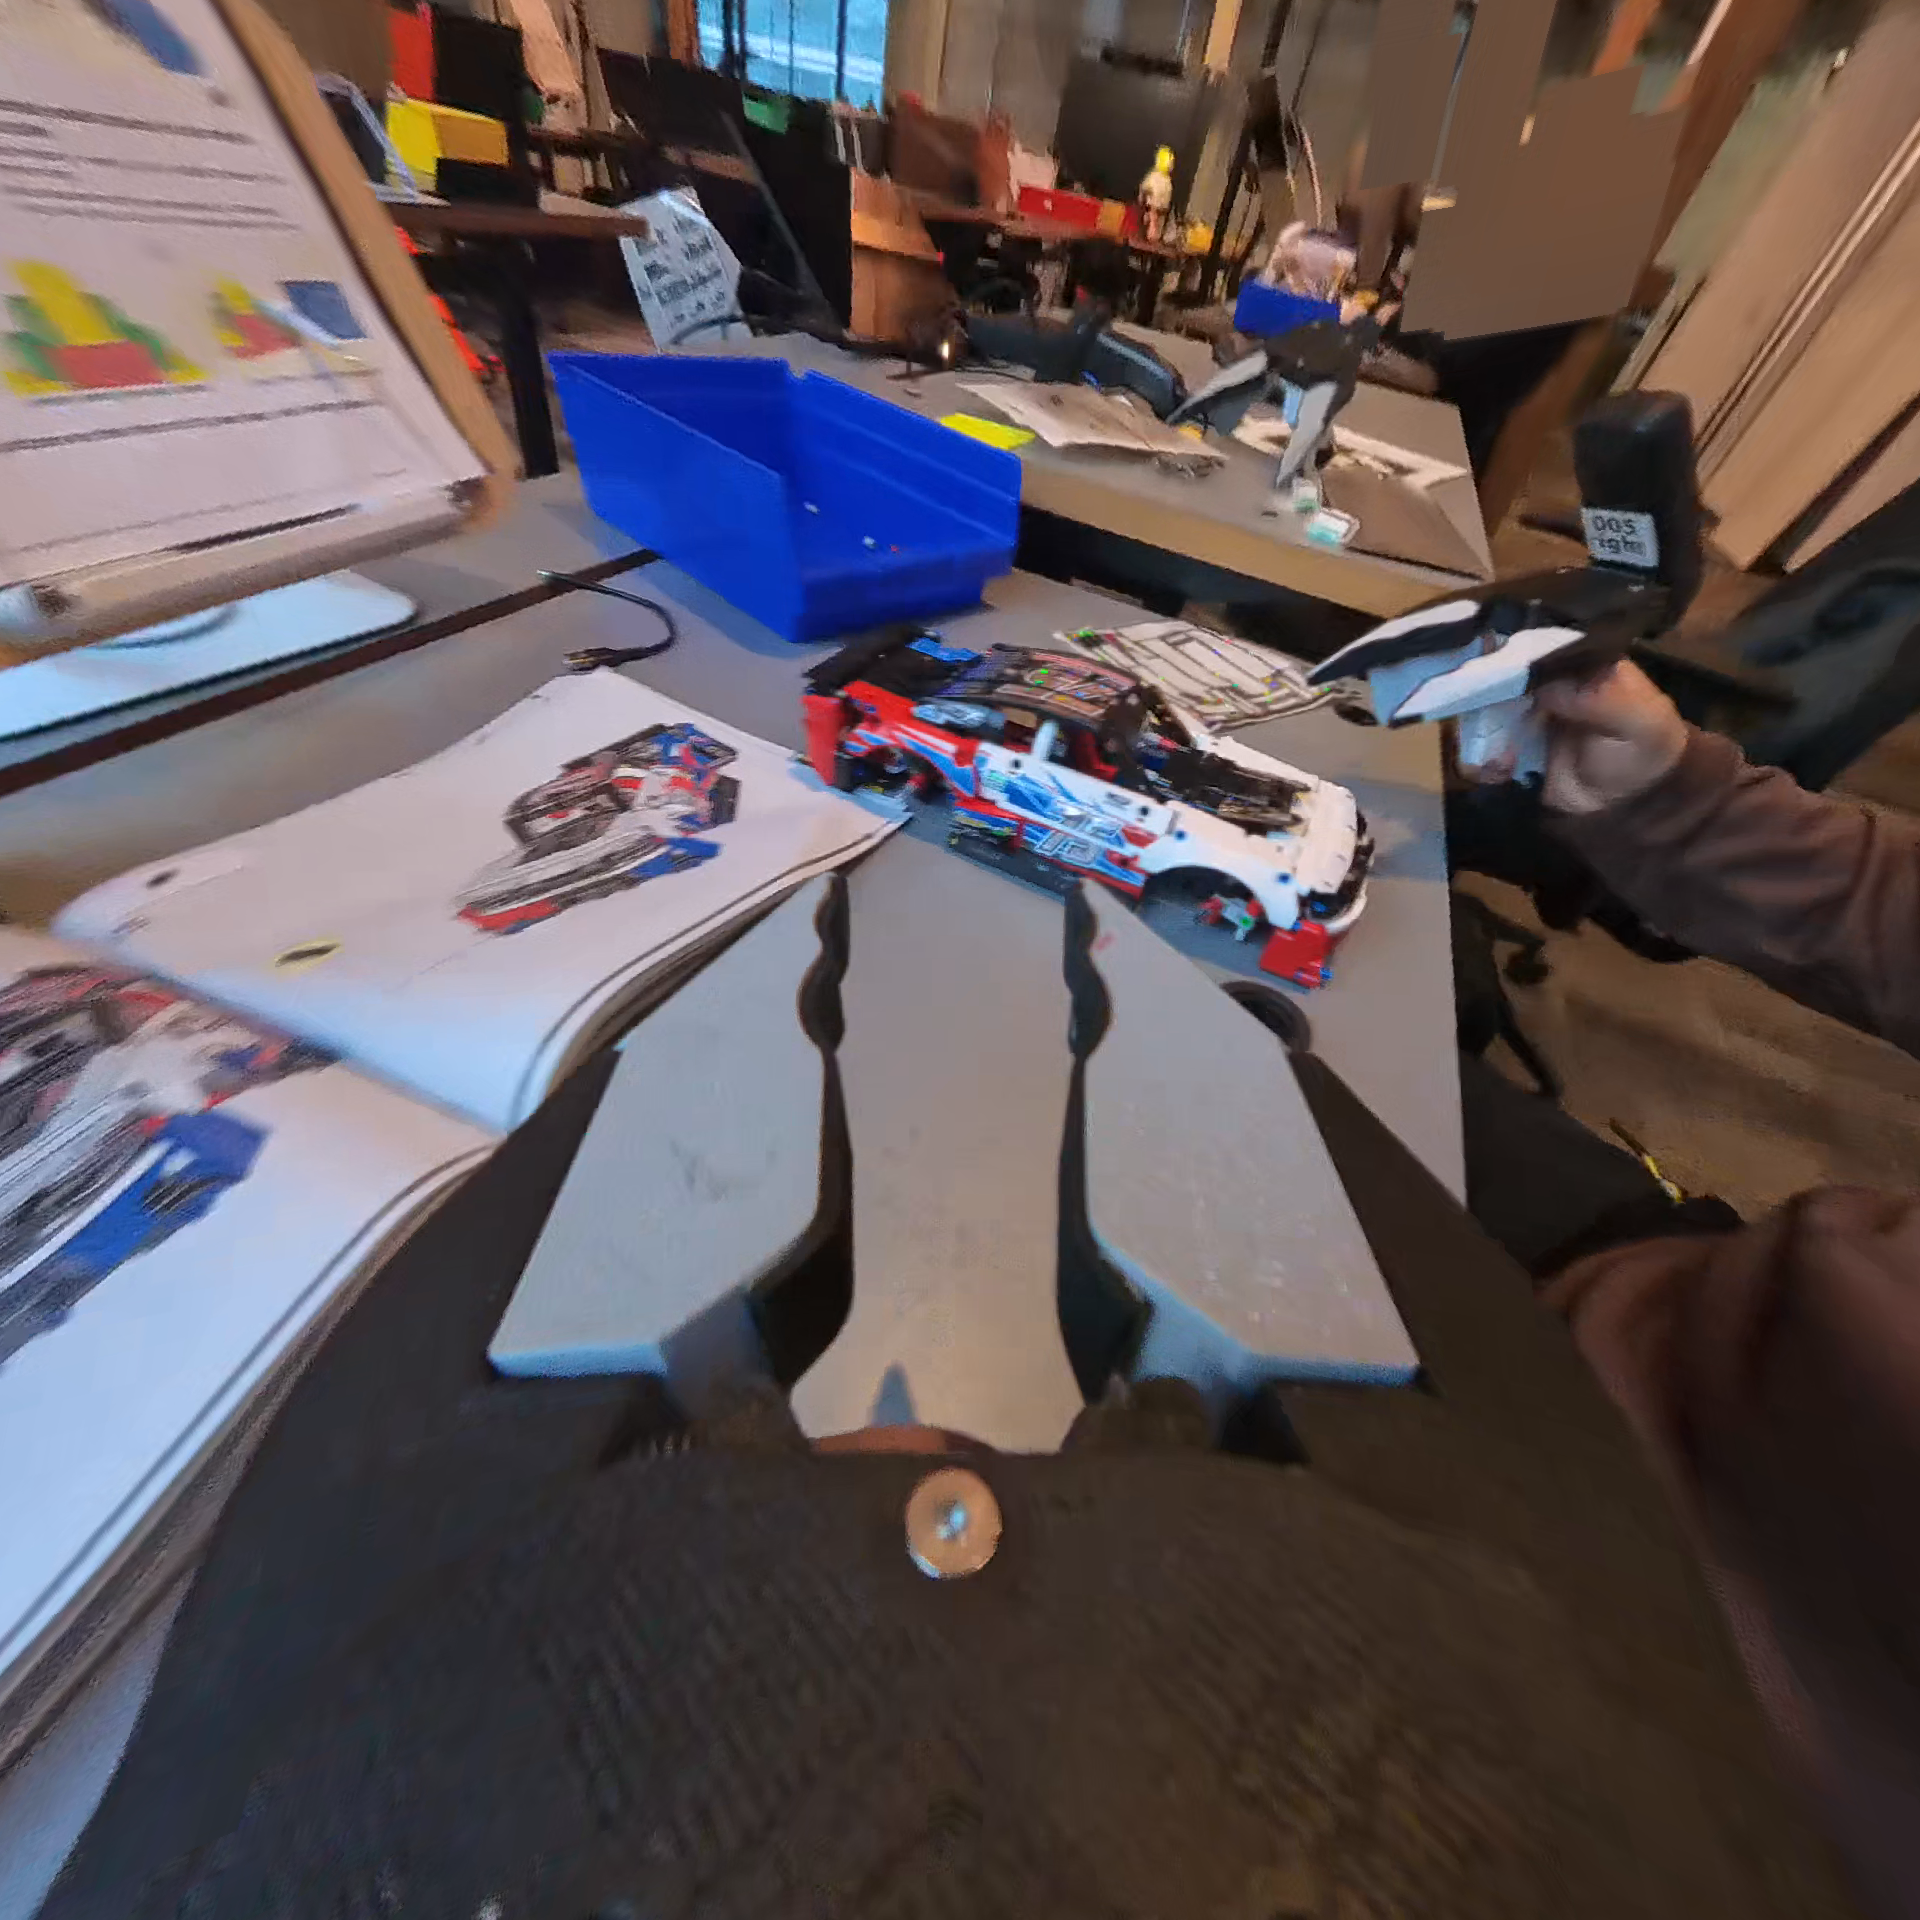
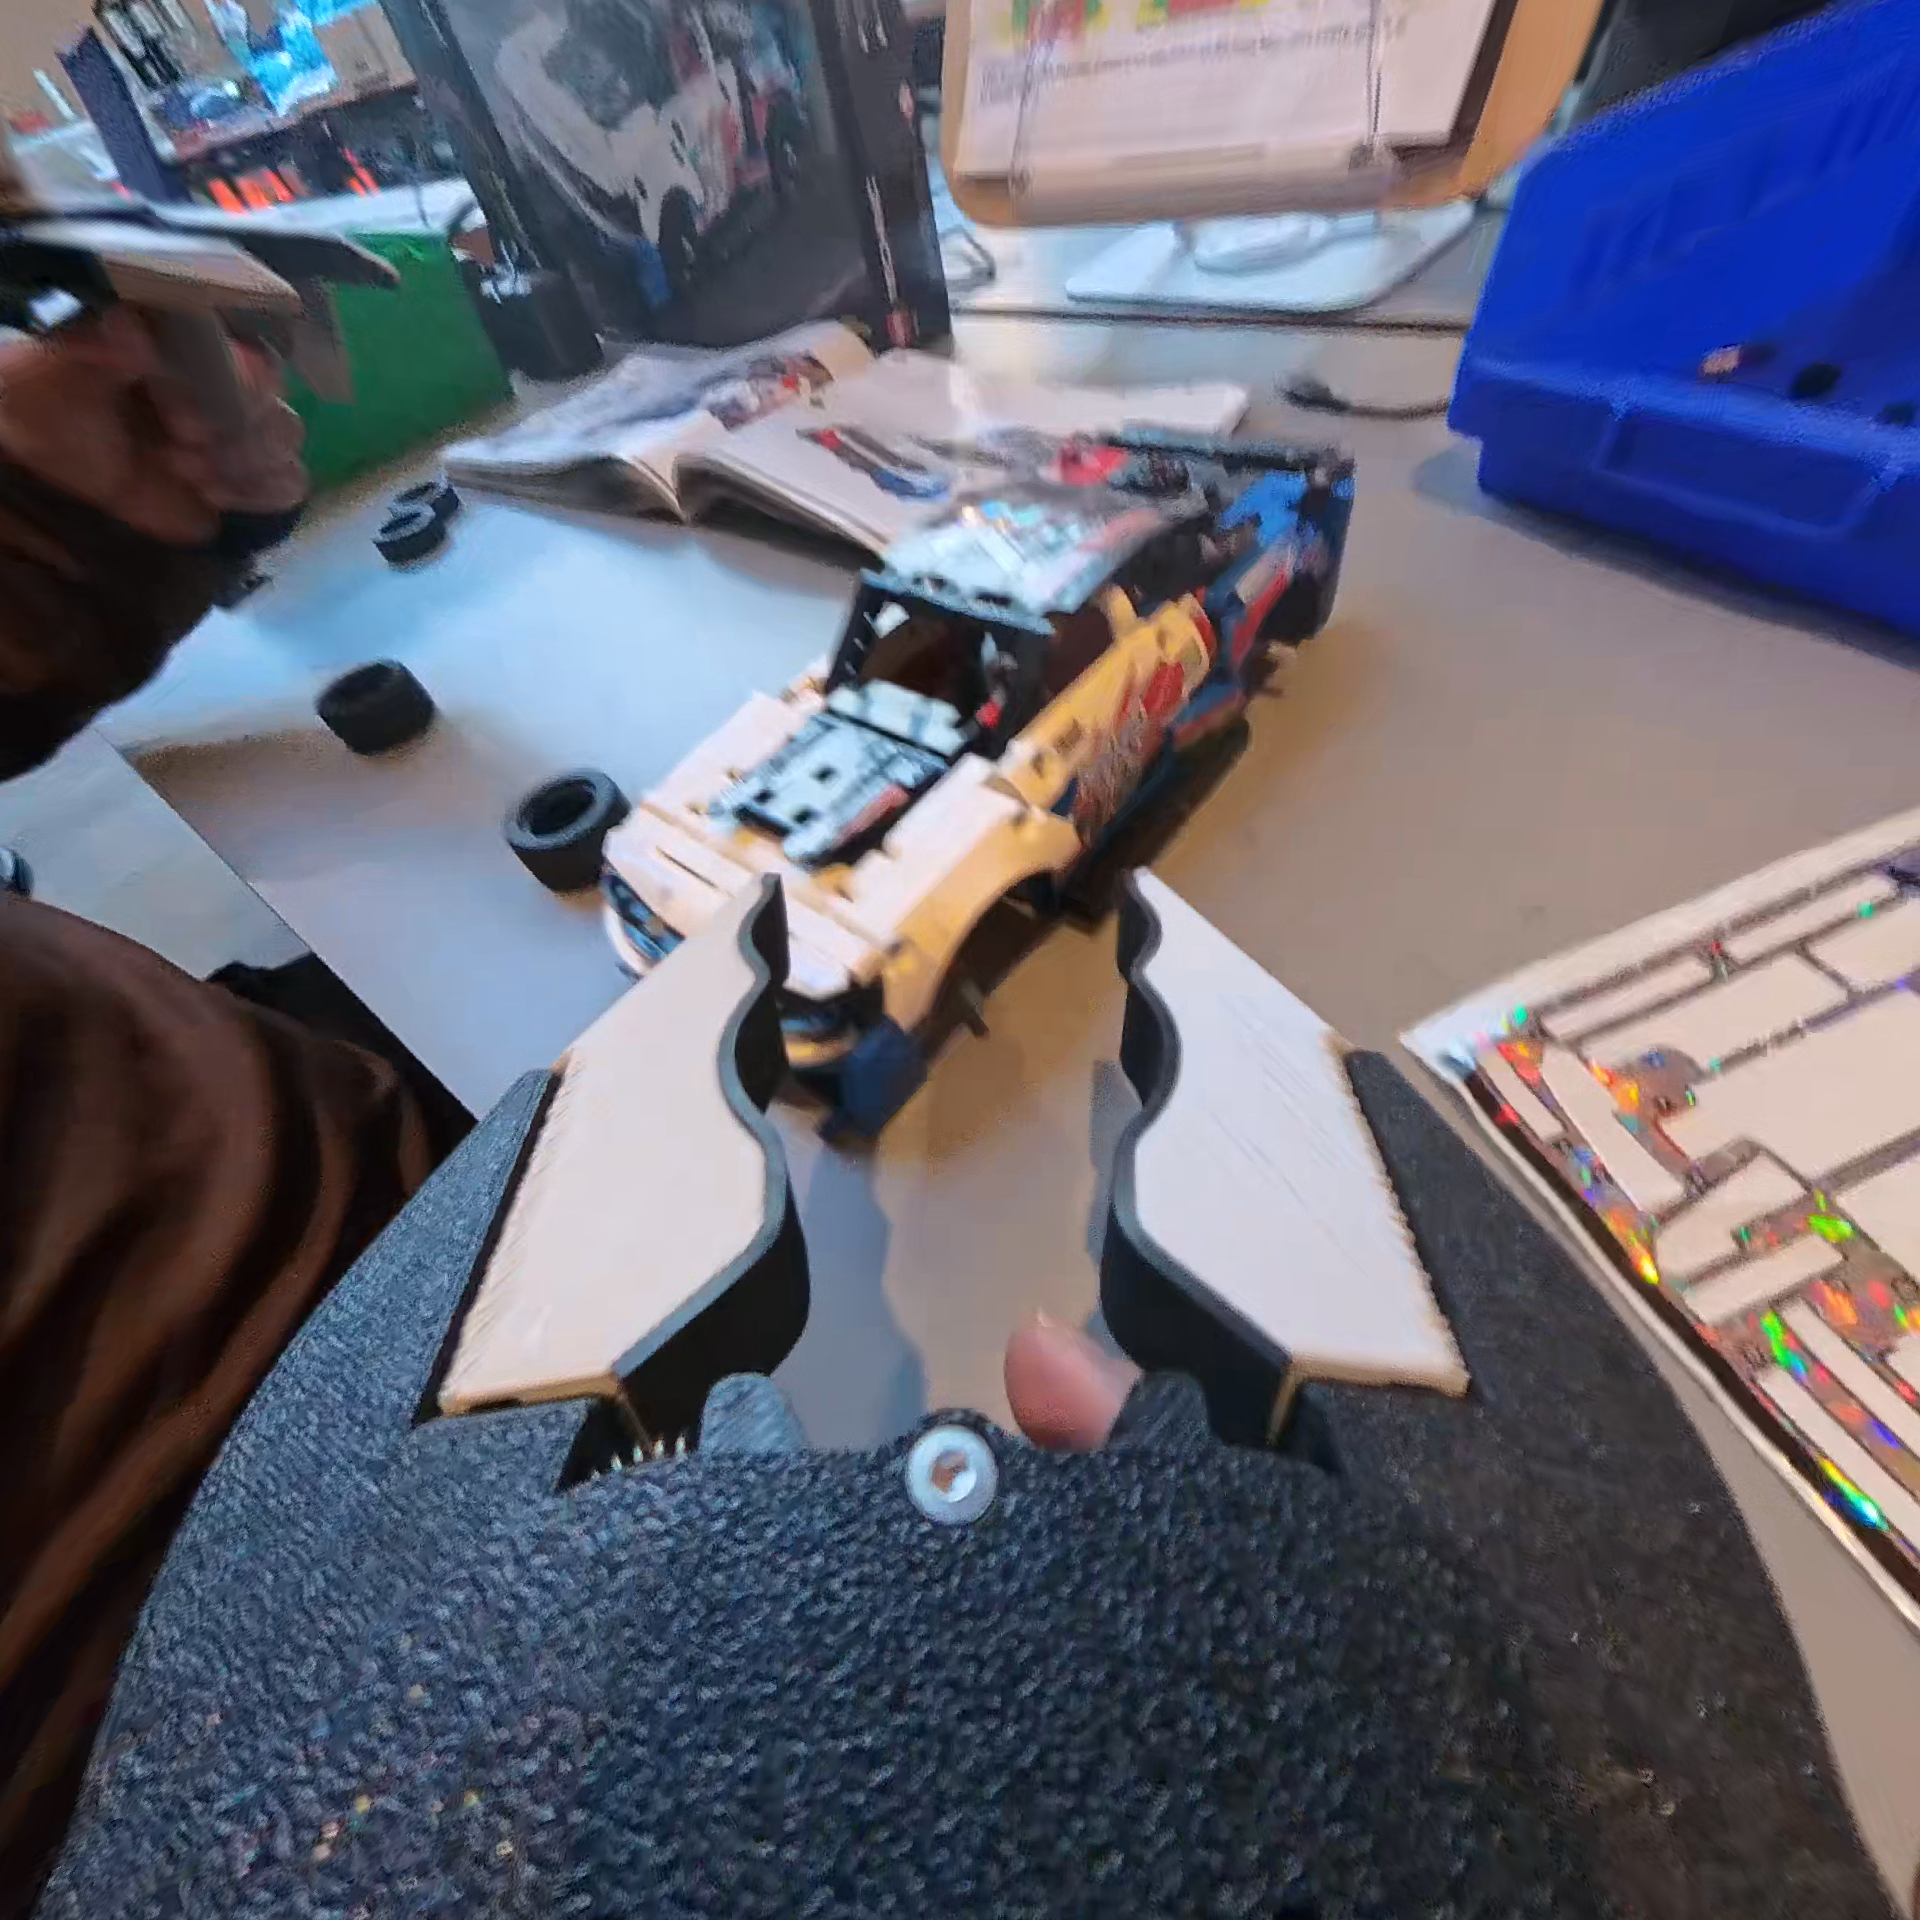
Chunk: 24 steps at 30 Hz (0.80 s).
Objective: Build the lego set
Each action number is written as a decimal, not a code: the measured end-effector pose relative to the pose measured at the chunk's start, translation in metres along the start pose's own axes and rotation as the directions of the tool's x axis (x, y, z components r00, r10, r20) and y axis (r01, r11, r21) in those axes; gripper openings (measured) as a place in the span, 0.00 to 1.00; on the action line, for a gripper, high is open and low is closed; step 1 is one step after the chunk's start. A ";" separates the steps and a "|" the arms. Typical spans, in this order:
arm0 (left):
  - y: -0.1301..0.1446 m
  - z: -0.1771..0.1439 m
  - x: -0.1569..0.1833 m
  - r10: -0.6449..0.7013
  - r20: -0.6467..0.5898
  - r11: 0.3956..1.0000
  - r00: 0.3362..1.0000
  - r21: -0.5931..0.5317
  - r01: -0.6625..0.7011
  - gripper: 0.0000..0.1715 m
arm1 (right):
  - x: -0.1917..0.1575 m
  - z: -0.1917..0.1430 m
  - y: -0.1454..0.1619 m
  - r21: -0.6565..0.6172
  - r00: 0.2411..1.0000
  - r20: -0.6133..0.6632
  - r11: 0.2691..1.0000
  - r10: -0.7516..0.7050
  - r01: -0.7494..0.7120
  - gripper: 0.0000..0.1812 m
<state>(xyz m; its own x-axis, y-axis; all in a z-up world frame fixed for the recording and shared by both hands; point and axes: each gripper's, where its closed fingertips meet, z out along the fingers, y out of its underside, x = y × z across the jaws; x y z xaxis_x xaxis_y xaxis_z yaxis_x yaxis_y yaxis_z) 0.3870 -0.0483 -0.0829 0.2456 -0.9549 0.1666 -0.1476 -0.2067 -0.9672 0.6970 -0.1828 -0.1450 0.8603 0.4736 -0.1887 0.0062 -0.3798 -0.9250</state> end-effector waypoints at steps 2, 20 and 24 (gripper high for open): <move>0.008 -0.021 -0.014 0.023 -0.020 1.000 1.000 0.003 -0.023 0.26 | -0.023 0.006 -0.018 0.016 0.999 0.011 0.999 -0.049 0.049 0.34; 0.068 -0.036 -0.015 0.176 -0.081 0.983 0.981 -0.048 -0.180 0.16 | -0.142 0.149 0.050 -0.586 0.798 0.227 0.576 -0.558 0.570 0.30; 0.075 -0.033 -0.012 0.199 -0.080 0.975 0.977 -0.081 -0.205 0.16 | -0.146 0.165 0.053 -0.603 0.795 0.272 0.549 -0.542 0.580 0.20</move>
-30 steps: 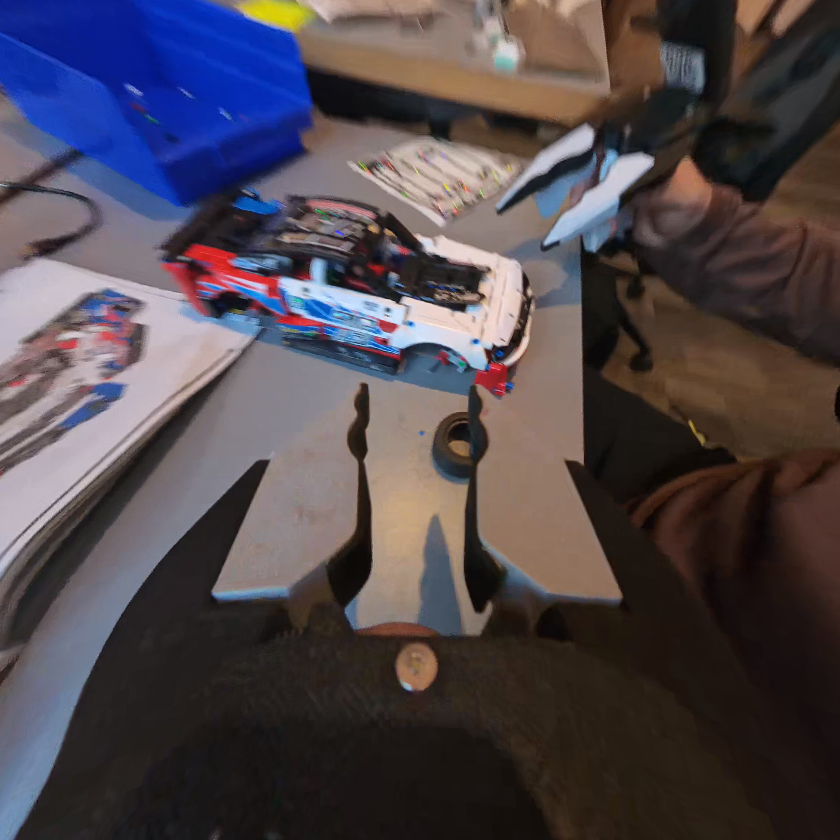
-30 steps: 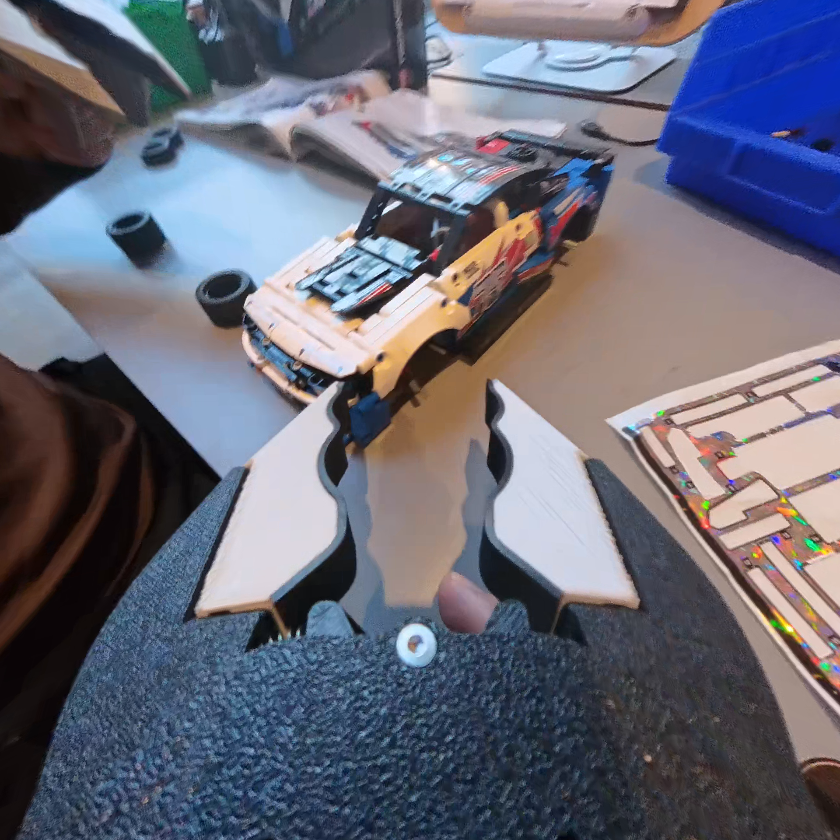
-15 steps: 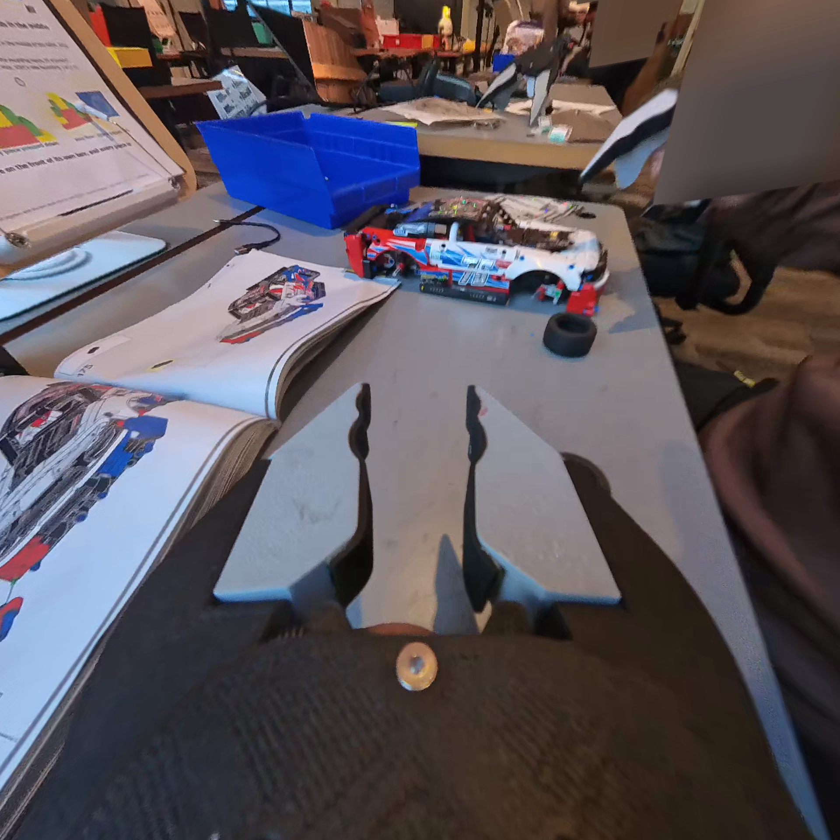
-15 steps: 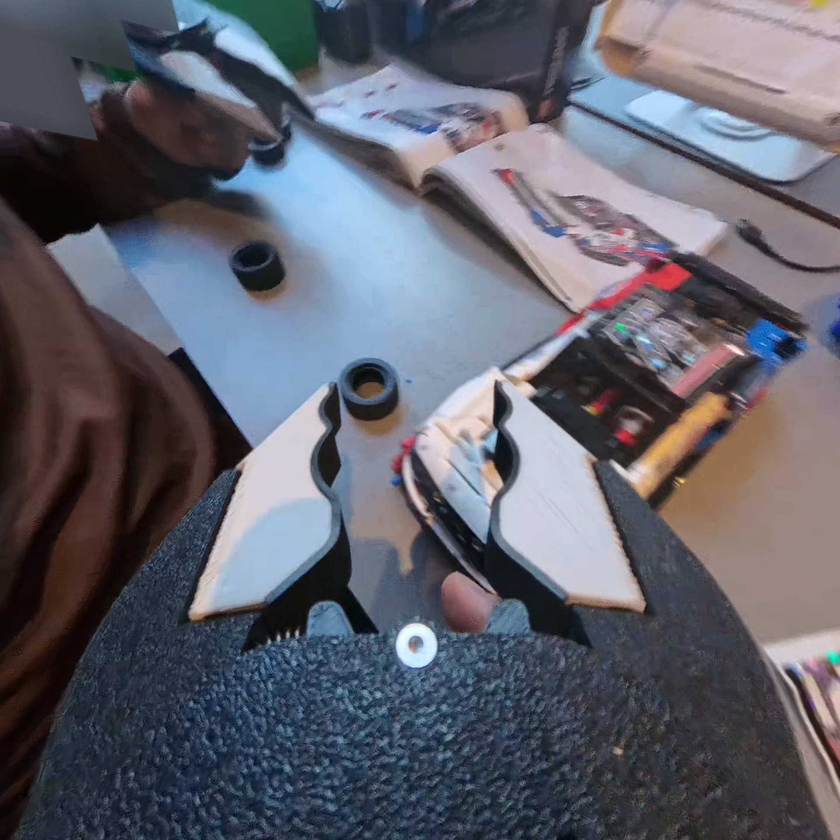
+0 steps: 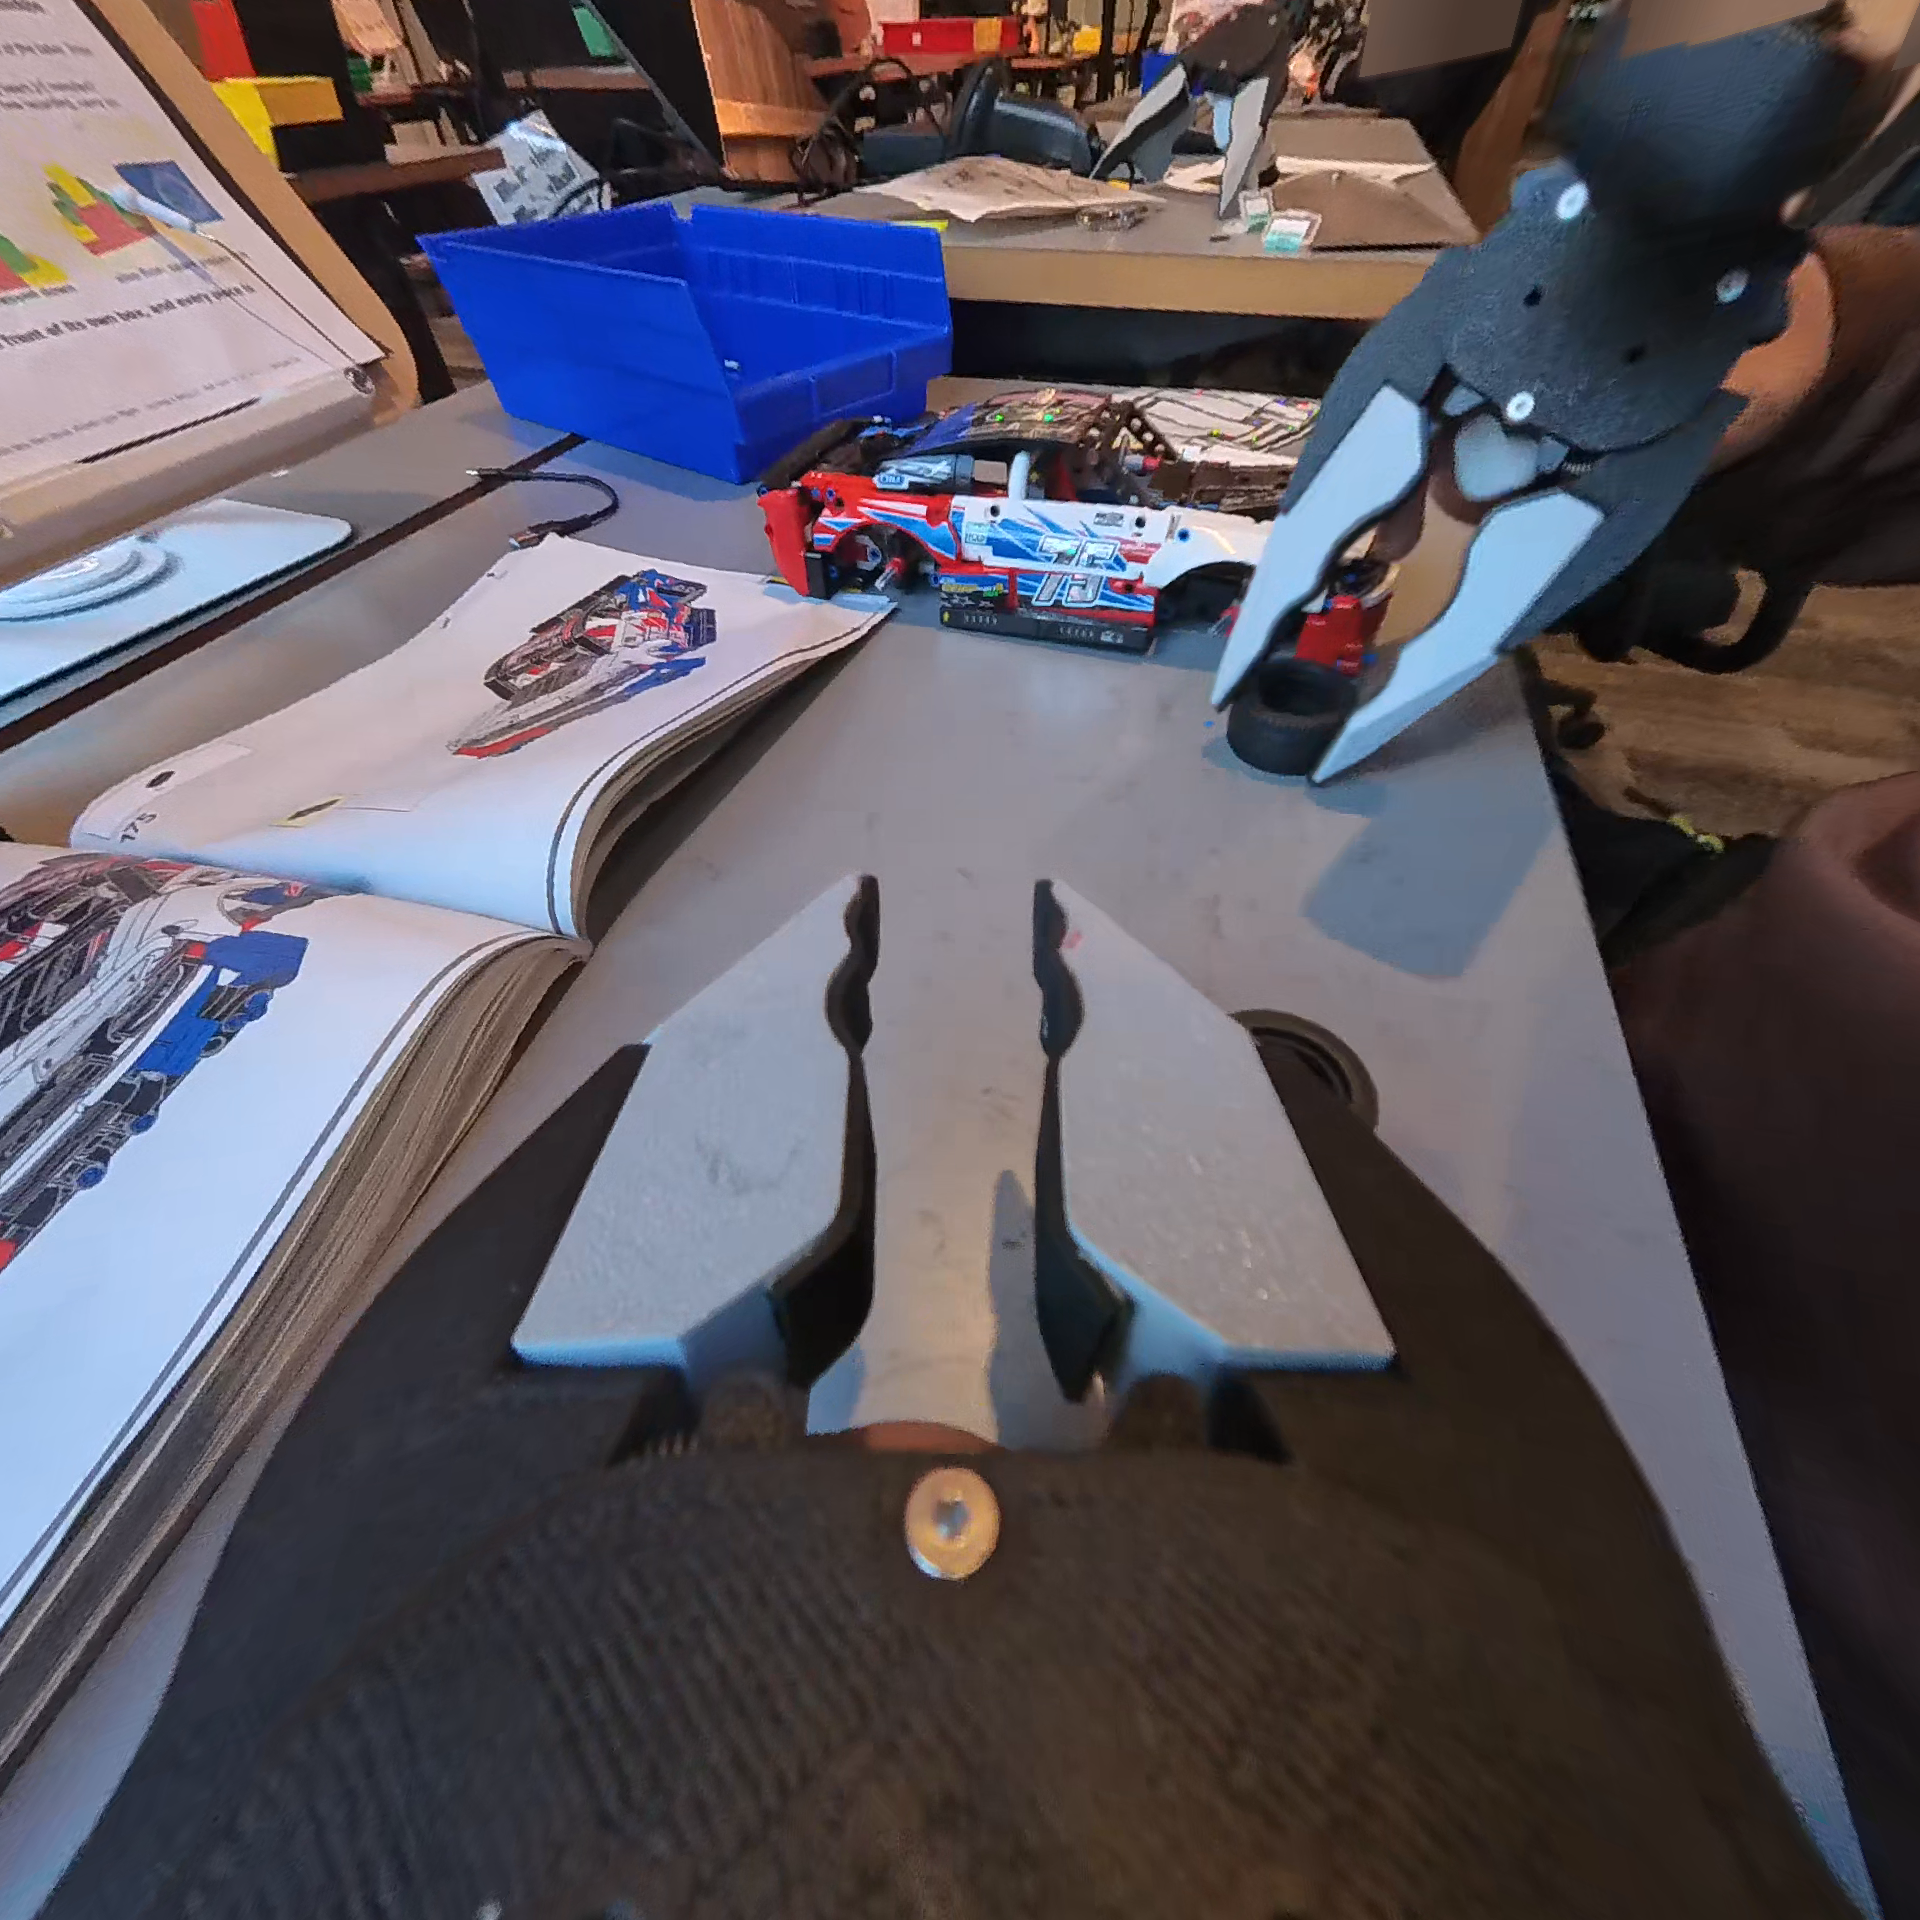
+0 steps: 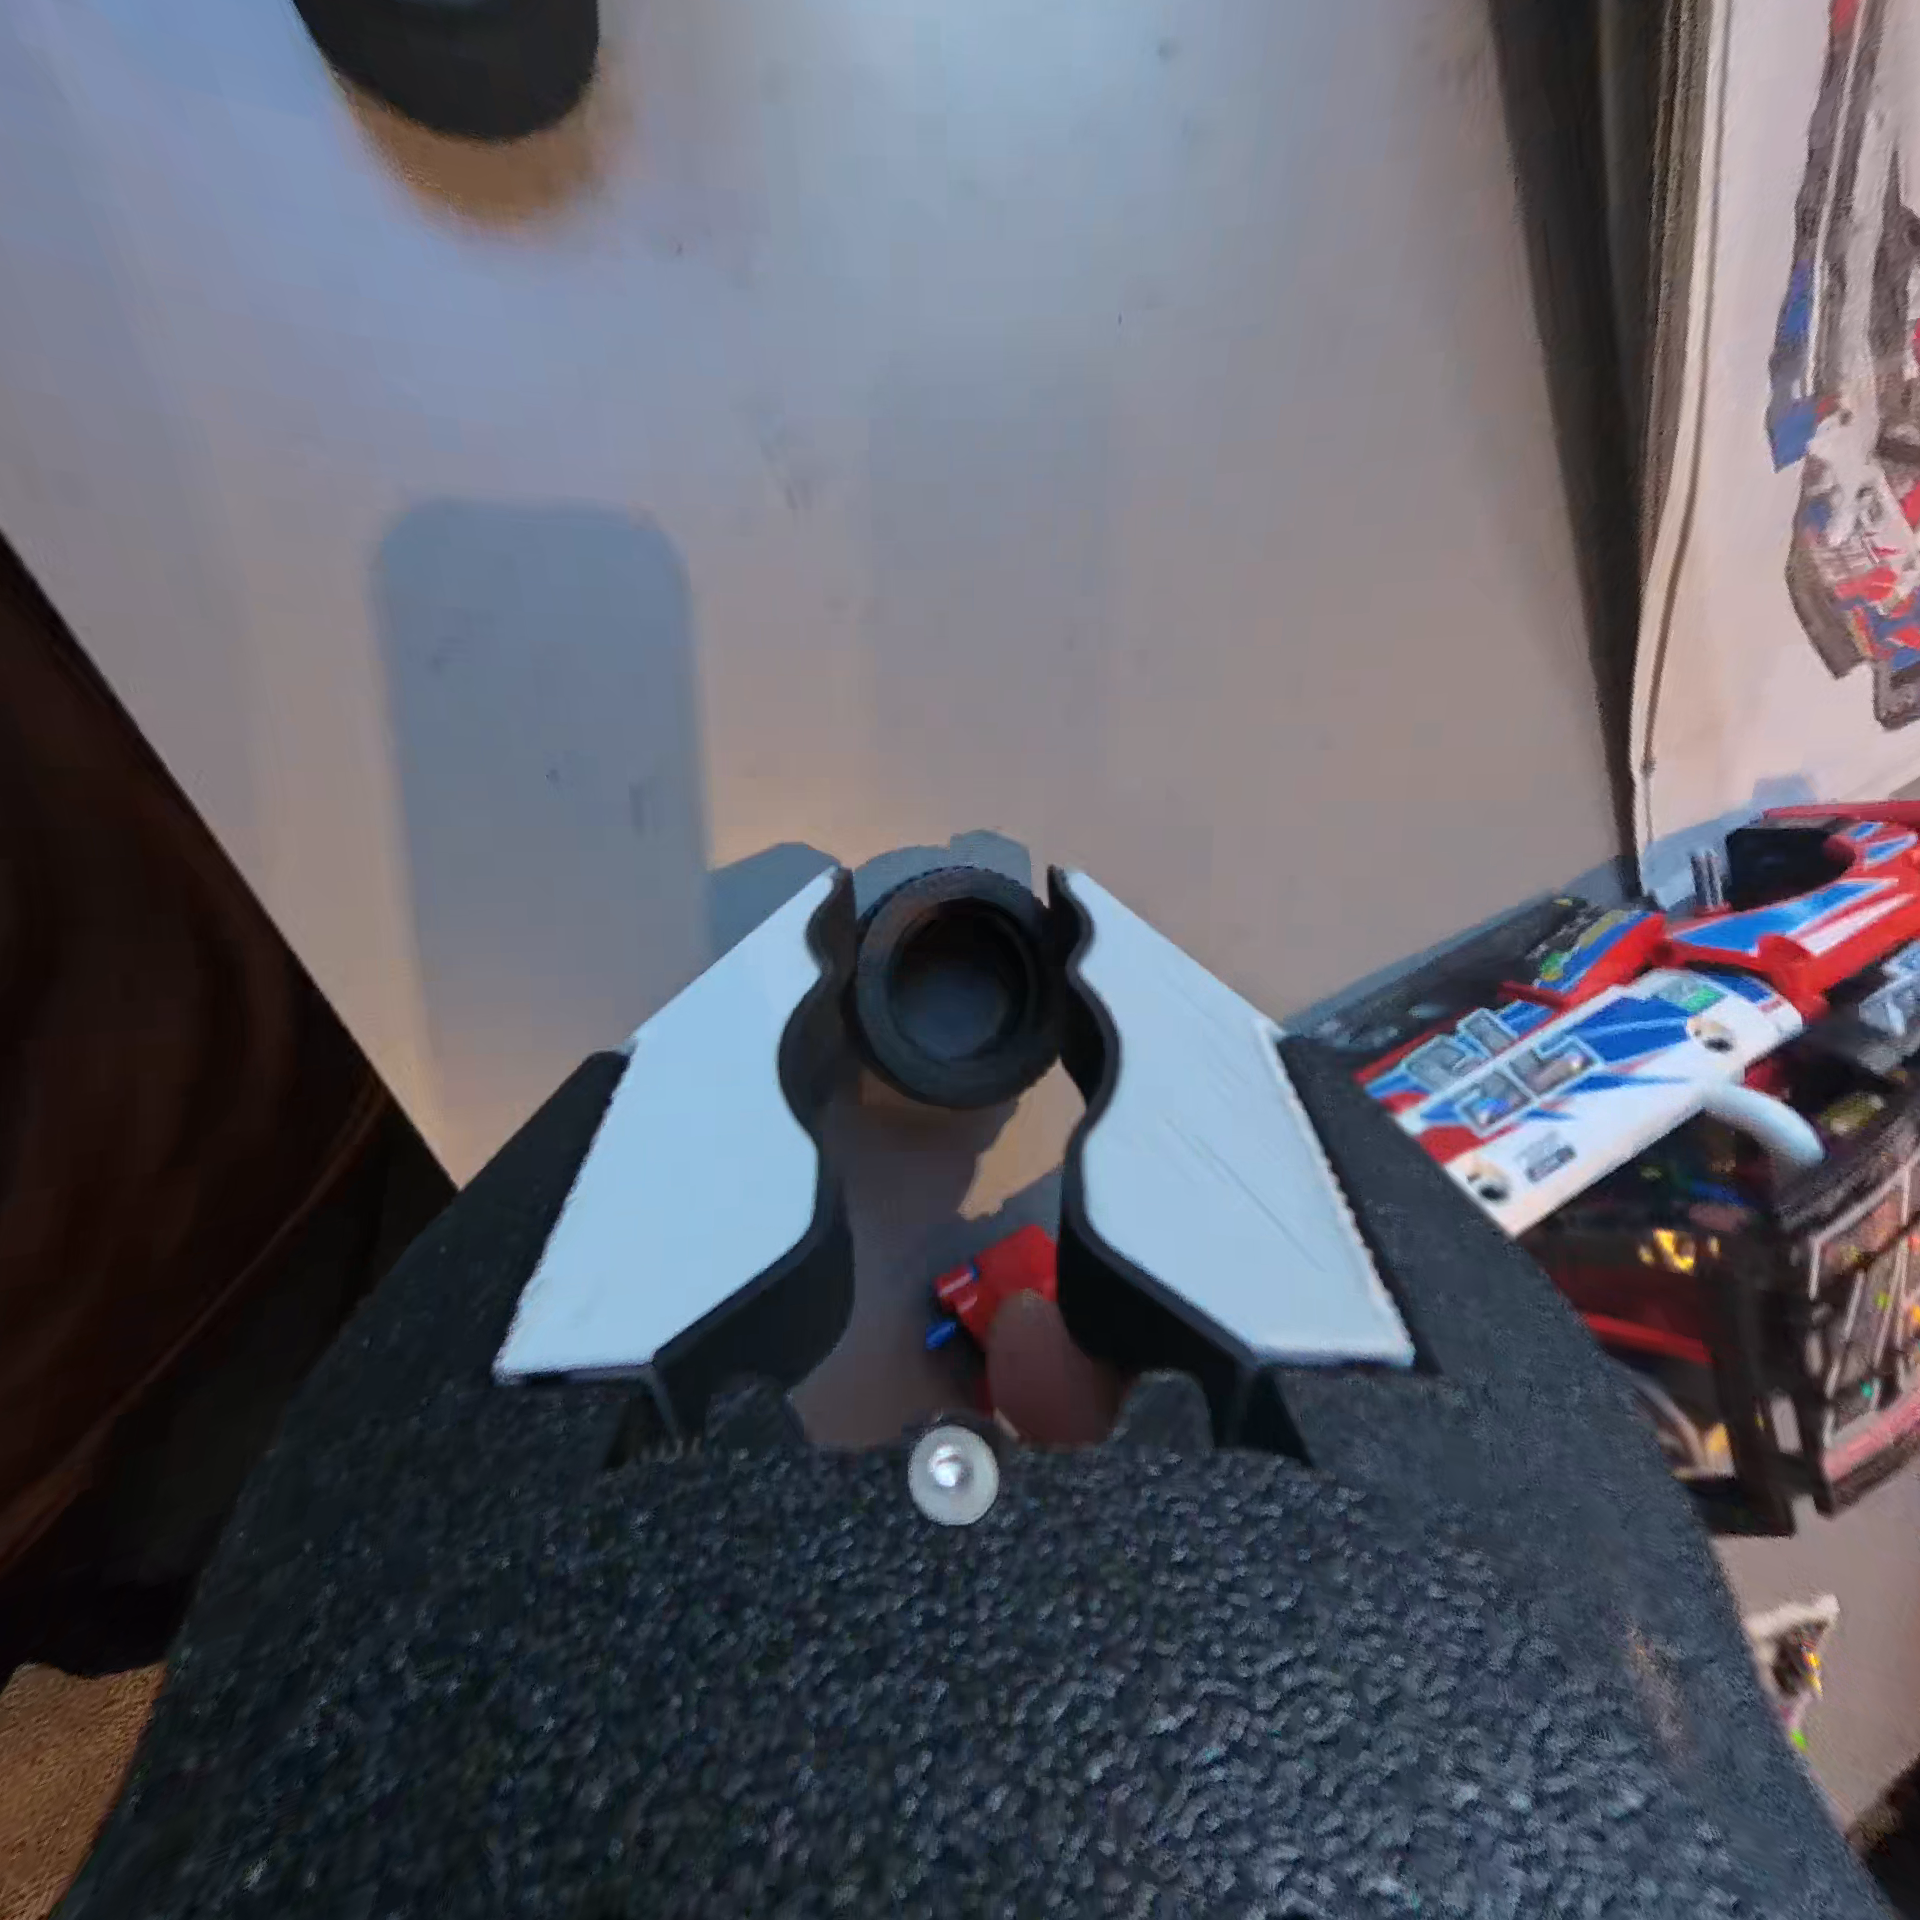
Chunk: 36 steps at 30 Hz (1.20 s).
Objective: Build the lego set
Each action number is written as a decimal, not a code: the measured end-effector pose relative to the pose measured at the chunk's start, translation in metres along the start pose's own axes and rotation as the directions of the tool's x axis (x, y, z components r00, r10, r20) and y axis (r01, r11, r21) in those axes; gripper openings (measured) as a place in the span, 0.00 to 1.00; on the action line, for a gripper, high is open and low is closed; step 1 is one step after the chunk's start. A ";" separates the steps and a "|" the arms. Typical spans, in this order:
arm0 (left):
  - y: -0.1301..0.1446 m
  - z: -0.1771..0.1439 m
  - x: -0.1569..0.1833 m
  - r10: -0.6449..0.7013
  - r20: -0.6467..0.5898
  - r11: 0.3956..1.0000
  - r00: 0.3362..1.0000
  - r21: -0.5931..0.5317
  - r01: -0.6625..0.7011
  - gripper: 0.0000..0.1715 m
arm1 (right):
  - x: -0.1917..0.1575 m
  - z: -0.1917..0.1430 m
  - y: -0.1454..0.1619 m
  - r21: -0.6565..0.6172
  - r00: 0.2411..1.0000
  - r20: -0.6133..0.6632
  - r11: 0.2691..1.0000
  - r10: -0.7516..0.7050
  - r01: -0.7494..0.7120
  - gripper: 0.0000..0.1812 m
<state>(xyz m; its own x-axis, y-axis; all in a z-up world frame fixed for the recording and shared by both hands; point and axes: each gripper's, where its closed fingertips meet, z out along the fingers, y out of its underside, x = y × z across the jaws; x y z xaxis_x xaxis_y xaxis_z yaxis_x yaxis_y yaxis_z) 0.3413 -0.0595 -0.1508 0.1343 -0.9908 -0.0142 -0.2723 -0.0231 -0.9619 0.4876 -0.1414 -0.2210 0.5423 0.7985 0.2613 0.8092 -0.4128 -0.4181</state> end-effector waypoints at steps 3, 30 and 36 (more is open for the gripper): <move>0.003 0.002 0.002 0.034 0.008 0.999 0.999 -0.025 -0.033 0.16 | 0.002 0.006 -0.028 0.077 1.000 0.026 0.997 0.016 -0.018 0.06; 0.010 0.007 -0.007 0.038 0.051 0.997 0.998 -0.062 -0.035 0.15 | 0.064 -0.080 -0.047 0.555 0.924 -0.072 0.785 0.376 -0.276 0.18; 0.010 0.008 -0.009 0.042 0.061 0.997 0.997 -0.067 -0.038 0.15 | 0.133 -0.139 0.030 0.687 0.789 -0.129 0.628 0.601 -0.366 0.22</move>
<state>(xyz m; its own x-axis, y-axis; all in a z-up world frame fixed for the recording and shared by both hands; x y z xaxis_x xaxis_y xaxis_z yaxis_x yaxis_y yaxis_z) 0.3450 -0.0502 -0.1627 0.1800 -0.9811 -0.0716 -0.3405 0.0061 -0.9402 0.6157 -0.1084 -0.0784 0.9433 0.3251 0.0669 0.1540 -0.2501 -0.9559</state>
